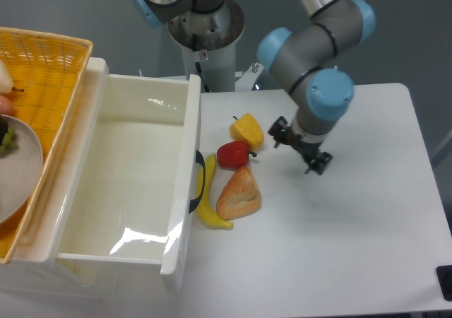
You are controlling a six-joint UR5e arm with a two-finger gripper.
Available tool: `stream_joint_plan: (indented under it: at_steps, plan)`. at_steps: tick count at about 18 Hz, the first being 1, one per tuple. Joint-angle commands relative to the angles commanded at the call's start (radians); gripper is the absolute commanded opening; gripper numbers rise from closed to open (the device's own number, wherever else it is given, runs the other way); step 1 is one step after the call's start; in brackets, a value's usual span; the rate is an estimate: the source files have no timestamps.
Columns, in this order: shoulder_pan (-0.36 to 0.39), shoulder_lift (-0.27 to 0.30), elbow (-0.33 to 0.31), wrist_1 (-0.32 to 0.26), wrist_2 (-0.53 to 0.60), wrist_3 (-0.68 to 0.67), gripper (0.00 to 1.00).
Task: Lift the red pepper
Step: 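Move the open gripper toward the red pepper beside the yellow pepper, then lower the gripper down over the red pepper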
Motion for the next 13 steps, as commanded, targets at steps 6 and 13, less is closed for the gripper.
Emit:
stream_joint_plan:
  at_steps: [6,13]
  plan:
    - [-0.035,0.009,-0.066,0.005,-0.002,-0.005,0.97]
    - [-0.045,0.035,-0.1,0.0,0.008,0.204,0.96]
